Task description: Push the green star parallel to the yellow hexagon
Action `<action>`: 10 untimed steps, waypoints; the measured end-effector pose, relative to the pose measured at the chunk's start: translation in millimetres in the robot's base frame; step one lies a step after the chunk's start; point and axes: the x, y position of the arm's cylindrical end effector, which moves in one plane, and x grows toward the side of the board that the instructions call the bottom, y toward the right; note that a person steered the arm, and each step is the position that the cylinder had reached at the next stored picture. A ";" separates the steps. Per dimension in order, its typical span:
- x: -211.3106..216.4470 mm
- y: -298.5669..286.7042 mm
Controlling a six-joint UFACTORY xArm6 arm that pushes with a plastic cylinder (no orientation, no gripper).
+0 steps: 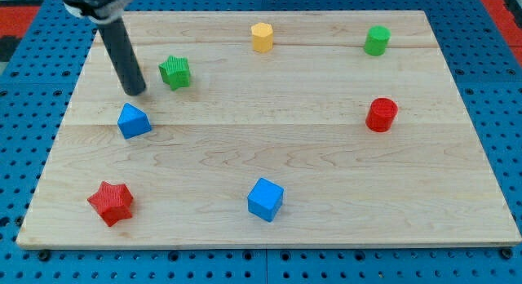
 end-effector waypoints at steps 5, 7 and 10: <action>-19.5 44.8; -83.9 14.8; -113.0 11.8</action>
